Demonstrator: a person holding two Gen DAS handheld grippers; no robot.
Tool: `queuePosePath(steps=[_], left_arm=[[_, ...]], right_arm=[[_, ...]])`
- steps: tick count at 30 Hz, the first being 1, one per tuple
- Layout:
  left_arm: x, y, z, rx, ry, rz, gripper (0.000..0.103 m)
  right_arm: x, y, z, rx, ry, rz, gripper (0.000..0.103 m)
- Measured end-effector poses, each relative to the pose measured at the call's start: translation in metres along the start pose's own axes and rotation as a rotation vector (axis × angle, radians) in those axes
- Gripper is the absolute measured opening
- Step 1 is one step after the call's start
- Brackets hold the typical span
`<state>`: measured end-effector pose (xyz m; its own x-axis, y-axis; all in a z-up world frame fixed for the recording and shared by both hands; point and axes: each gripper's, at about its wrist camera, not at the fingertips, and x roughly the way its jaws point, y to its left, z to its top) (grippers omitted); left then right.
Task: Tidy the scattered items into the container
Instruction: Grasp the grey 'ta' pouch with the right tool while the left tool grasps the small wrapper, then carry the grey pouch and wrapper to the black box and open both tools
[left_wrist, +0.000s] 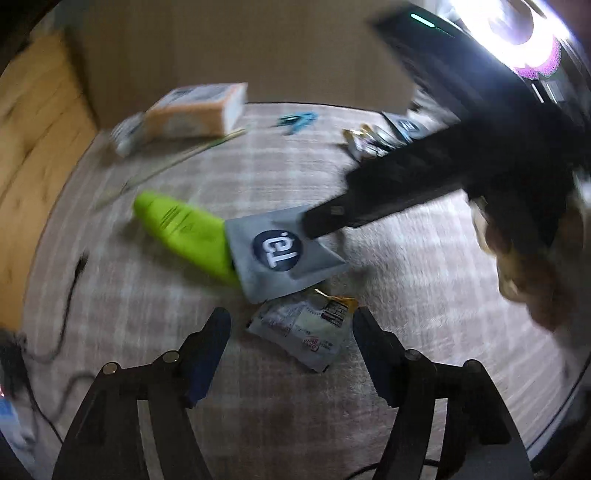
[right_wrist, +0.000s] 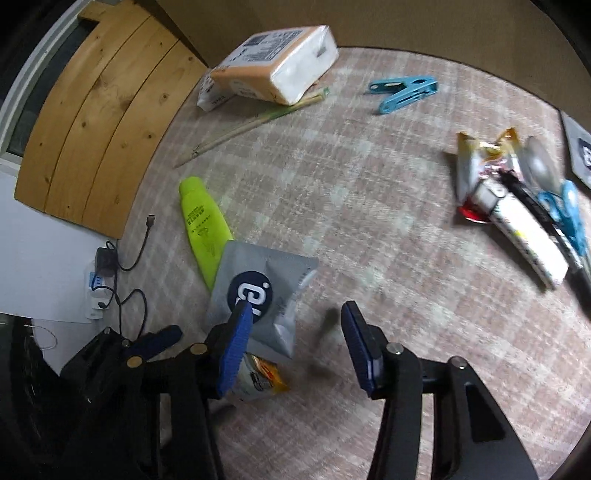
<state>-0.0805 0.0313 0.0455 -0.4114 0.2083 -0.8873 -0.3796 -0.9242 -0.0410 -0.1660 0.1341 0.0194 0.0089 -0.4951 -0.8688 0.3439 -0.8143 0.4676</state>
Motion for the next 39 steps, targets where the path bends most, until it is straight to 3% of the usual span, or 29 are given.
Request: queuePosePath(steps=[6, 8, 10, 12, 15, 22, 23, 24, 26, 32, 39], left_arm=[[0.020, -0.011, -0.001, 0.114, 0.006, 0.013, 0.066], [0.028, -0.011, -0.005, 0.123, 0.015, -0.002, 0.066], [0.028, -0.011, -0.008, 0.111, -0.014, -0.013, 0.066], [0.027, -0.012, -0.010, 0.120, -0.036, -0.010, 0.062], [0.024, -0.014, -0.012, 0.128, -0.057, -0.018, 0.047], [0.016, -0.001, -0.006, 0.046, -0.041, -0.054, 0.036], [0.015, 0.003, -0.004, 0.027, -0.037, -0.056, 0.030], [0.013, 0.007, -0.002, 0.007, -0.028, -0.053, 0.014], [0.009, 0.015, -0.001, -0.030, -0.018, -0.064, 0.006], [0.001, 0.016, -0.010, -0.102, -0.008, -0.081, 0.005], [-0.025, -0.018, 0.018, -0.054, -0.048, -0.112, 0.006]], right_arm=[[0.009, 0.007, 0.002, 0.002, 0.017, 0.018, 0.048], [0.009, 0.009, 0.001, -0.009, 0.011, 0.004, 0.040], [0.011, 0.010, 0.000, -0.018, 0.004, -0.021, 0.019], [0.010, 0.008, -0.002, -0.027, -0.014, -0.029, 0.016], [0.009, 0.006, -0.004, -0.027, -0.019, -0.033, 0.013], [-0.012, -0.010, -0.008, 0.010, -0.076, -0.057, 0.011], [-0.016, -0.013, -0.009, 0.018, -0.084, -0.058, 0.011], [-0.021, -0.016, -0.009, 0.025, -0.093, -0.059, 0.011], [-0.034, -0.023, -0.011, 0.033, -0.111, -0.053, 0.011], [-0.060, -0.027, -0.019, 0.053, -0.173, -0.042, 0.011], [-0.126, -0.058, -0.054, 0.118, -0.305, -0.048, 0.011]])
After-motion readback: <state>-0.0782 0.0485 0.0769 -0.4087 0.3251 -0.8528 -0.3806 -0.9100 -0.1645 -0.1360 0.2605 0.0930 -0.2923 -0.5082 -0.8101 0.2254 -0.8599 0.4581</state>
